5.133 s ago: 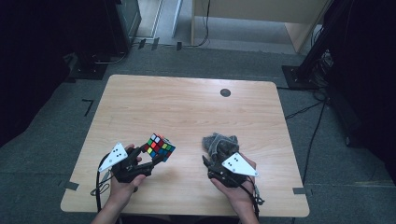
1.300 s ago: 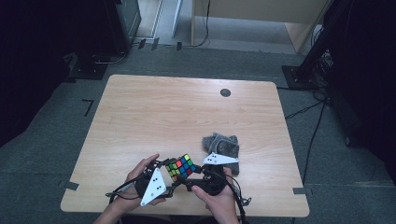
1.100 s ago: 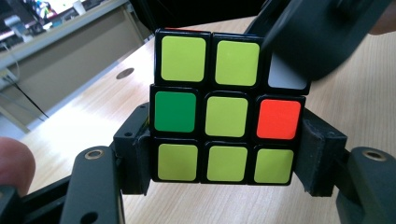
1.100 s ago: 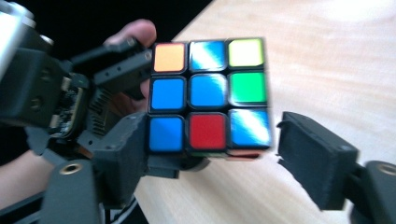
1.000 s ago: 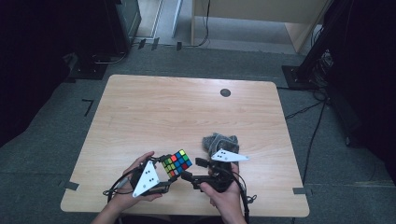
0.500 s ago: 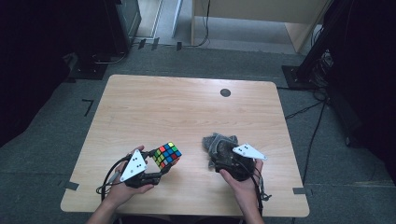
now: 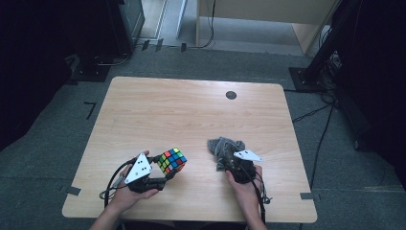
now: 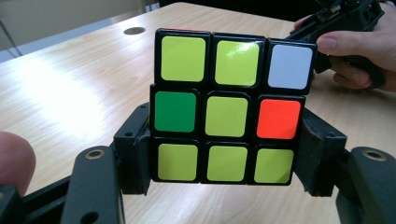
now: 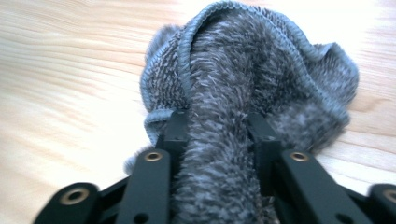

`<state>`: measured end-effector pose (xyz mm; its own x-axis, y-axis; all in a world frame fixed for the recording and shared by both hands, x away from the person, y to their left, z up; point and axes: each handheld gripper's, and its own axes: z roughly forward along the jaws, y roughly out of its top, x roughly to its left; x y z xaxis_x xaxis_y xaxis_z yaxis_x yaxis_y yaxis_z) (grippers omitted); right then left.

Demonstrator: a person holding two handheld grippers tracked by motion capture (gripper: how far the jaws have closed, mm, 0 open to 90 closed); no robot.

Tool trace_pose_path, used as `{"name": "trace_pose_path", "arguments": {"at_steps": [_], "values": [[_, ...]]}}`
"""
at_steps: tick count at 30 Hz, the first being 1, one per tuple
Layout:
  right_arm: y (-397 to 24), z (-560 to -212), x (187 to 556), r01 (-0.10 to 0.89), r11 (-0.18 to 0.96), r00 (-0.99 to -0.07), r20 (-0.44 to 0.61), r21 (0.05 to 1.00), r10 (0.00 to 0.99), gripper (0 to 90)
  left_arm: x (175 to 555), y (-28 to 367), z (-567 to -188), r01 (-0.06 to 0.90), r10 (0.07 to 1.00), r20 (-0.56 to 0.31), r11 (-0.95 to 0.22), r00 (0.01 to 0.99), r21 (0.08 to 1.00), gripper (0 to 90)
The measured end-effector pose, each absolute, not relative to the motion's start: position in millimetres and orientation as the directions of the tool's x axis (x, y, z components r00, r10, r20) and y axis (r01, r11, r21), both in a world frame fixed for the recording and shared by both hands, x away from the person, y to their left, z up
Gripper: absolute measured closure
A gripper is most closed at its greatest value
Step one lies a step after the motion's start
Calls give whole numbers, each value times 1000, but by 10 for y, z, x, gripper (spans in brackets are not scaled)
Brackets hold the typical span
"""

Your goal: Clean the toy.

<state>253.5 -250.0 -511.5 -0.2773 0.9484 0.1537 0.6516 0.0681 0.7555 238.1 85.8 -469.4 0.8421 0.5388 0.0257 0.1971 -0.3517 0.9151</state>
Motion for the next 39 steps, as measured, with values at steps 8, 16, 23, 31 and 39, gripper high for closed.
{"name": "trace_pose_path", "arguments": {"at_steps": [8, 16, 23, 31, 39], "values": [[-2244, -4468, 2119, 452, 9, -551, 271, 892, 790, 699, 2337, 788, -4710, 177, 519, 50, -378, 853, 909, 338], [-1818, -4287, 1895, 412, 70, -709, 270, 909, 652, 691, 2215, 672, -4679, 111, 447, 87, -399, 890, 910, 338], [-1970, -4395, 1991, 463, 26, -632, 310, 886, 710, 690, 2204, 691, -4628, 102, 454, 101, -401, 885, 911, 338], [-1872, -4284, 1900, 462, 25, -677, 335, 886, 655, 679, 2136, 623, -4590, 87, 443, 110, -402, 890, 912, 338], [-1901, -4236, 1888, 469, 28, -657, 328, 883, 679, 681, 2128, 556, -4597, 97, 449, 109, -412, 887, 906, 338]]}}
